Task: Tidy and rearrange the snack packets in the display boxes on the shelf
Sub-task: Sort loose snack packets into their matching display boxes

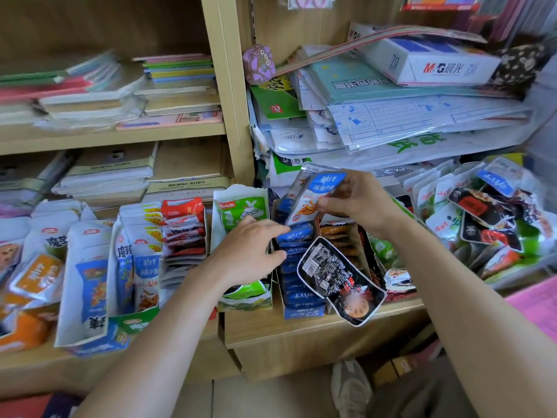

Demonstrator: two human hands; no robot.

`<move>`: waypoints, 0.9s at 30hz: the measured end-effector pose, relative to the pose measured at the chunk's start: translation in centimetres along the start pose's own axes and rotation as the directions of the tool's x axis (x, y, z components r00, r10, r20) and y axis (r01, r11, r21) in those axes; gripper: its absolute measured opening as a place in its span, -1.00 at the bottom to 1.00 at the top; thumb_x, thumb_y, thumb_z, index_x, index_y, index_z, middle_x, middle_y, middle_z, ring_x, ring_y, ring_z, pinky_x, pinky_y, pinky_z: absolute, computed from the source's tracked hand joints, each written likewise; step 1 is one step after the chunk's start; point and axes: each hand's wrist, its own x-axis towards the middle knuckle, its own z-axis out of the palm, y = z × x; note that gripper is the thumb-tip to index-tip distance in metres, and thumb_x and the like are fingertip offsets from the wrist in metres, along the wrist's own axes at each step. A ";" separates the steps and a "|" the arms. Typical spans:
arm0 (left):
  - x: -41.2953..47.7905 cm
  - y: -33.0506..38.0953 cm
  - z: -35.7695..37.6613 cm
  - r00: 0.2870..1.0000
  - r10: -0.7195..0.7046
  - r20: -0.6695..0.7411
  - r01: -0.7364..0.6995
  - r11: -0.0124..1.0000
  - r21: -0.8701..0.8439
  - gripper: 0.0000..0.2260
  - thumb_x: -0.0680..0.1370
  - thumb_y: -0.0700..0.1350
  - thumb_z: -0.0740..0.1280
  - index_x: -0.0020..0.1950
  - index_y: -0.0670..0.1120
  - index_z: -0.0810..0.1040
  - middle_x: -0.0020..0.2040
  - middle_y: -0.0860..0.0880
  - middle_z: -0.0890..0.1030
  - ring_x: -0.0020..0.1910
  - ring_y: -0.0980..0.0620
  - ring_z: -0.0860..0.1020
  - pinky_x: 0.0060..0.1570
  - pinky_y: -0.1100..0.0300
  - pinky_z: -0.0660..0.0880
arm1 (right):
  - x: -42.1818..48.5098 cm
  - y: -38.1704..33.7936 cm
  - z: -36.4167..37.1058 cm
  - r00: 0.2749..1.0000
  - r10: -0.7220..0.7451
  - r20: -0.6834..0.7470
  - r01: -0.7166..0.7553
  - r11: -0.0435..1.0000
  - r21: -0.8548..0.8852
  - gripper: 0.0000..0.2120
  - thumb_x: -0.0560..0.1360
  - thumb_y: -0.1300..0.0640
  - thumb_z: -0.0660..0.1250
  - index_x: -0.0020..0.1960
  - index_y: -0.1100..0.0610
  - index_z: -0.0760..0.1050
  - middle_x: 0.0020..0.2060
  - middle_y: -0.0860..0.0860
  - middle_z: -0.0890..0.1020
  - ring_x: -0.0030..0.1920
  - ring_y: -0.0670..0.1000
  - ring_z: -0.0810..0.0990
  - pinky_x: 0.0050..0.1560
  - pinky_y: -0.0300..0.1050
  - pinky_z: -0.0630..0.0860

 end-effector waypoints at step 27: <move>3.9 0.4 -1.2 0.844 -0.007 -0.536 -0.132 0.966 -0.221 -0.85 0.54 -0.09 0.46 0.10 -0.02 0.73 -0.13 0.05 0.73 -0.16 0.09 0.65 0.00 0.05 0.62 | 0.4 0.7 2.0 0.991 -0.135 0.018 0.124 0.841 -0.526 -0.70 0.46 0.14 0.50 0.18 0.07 0.58 -0.10 -0.01 0.67 -0.15 -0.04 0.63 -0.10 -0.16 0.56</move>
